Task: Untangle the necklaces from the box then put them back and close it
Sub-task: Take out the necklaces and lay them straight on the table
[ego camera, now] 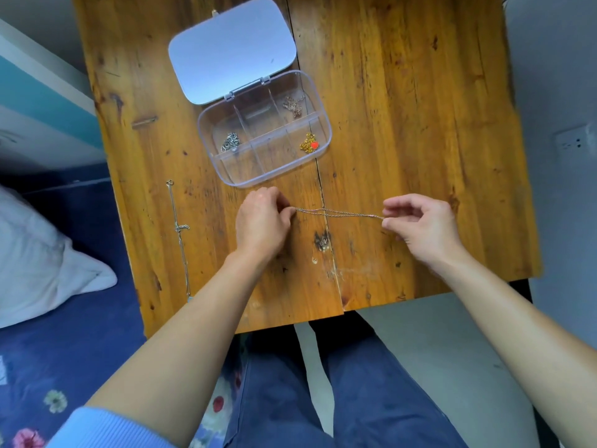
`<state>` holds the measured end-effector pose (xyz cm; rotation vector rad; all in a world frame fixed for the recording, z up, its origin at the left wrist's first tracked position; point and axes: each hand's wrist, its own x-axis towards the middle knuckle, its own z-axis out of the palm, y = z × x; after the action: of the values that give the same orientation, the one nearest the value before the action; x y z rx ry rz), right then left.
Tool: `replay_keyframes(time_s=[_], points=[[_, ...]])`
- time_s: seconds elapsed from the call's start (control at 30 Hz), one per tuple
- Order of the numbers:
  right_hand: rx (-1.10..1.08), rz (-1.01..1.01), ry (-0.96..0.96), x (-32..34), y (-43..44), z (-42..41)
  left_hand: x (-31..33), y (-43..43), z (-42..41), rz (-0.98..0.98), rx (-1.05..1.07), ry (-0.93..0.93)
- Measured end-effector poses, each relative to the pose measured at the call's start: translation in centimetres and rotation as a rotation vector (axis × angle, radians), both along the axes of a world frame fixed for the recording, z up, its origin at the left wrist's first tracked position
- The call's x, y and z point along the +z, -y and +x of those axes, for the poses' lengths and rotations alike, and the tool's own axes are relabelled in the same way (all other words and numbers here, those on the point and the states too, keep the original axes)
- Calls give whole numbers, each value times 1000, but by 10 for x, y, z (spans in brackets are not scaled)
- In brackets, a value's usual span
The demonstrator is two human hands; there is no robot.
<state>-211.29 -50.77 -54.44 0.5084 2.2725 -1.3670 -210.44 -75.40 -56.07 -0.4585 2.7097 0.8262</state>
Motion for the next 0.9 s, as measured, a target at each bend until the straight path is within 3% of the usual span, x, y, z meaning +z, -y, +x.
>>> replay_keyframes(time_s=[0.17,0.27,0.33,0.53,0.67,0.77,0.9], points=[[-6,-18,8,4,2,3,5,19,-1,-80,-152,139],[-12,-15,-10,5,8,4,4,27,8,-173,-297,133],[0,5,-20,4,14,6,6,33,15,-123,-317,127],[129,105,4,-1,43,18,27,77,22,483,248,121],[272,134,72,1,83,37,42,125,17,755,346,168],[329,110,138,5,113,50,49,160,6,762,333,188],[349,60,204,7,146,69,52,186,-14,588,192,179]])
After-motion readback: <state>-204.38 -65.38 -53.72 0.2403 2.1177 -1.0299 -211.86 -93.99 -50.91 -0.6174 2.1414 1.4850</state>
